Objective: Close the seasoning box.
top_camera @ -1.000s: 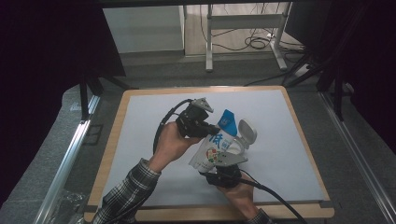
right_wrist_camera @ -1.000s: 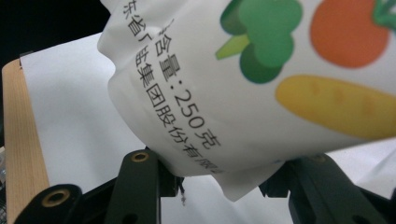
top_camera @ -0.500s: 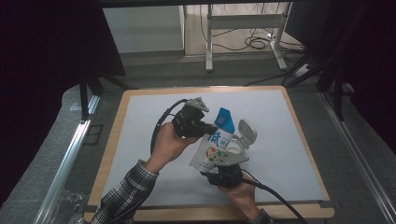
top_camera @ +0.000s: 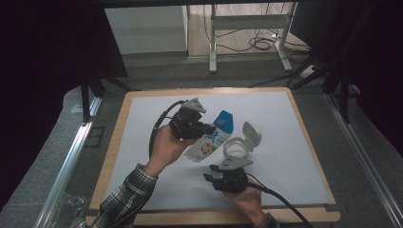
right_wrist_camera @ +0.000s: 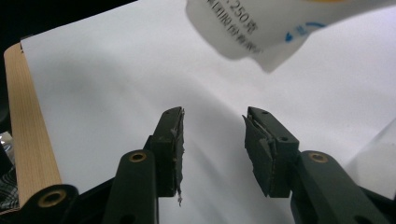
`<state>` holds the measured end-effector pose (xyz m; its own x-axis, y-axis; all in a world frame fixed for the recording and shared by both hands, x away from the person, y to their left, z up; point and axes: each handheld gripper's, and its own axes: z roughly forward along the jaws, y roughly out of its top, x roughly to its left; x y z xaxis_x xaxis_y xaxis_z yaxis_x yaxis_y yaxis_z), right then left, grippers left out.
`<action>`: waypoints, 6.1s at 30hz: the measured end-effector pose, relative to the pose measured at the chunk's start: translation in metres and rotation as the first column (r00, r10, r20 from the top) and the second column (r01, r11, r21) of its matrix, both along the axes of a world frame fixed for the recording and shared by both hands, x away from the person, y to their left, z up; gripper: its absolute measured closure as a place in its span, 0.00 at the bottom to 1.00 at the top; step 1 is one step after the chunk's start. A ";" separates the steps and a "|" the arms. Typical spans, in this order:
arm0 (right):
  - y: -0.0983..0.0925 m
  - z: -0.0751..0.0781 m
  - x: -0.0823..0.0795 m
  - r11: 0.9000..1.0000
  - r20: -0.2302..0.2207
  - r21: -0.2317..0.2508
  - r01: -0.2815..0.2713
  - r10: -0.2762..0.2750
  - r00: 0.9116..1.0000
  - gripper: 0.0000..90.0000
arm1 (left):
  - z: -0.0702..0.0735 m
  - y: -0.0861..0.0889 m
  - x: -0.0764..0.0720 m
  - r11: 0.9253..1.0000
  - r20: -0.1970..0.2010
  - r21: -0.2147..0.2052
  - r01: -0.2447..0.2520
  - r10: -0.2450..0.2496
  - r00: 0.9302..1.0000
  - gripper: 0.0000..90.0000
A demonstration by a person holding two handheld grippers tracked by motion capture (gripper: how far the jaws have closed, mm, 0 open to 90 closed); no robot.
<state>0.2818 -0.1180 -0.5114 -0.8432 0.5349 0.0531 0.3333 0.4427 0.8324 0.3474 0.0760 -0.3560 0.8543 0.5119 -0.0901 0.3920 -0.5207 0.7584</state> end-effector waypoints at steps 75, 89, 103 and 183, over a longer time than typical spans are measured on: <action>-0.041 -0.002 0.000 0.999 -0.082 -0.045 -0.015 0.011 0.997 0.96 | -0.092 0.104 -0.013 0.964 0.037 -0.162 -0.212 0.221 0.975 0.94; -0.056 0.001 0.001 0.999 -0.074 -0.041 0.019 -0.022 0.997 0.97 | -0.106 0.112 -0.017 0.961 0.039 -0.168 -0.220 0.229 0.973 0.82; -0.067 0.004 0.000 0.997 -0.069 -0.056 0.049 -0.052 0.996 0.97 | -0.124 0.112 -0.024 0.957 0.048 -0.108 -0.268 0.274 0.961 0.49; -0.135 0.078 0.058 0.966 0.004 0.018 0.257 -0.257 0.966 0.97 | -0.198 0.126 -0.071 0.905 -0.005 0.099 -0.414 0.416 0.909 0.06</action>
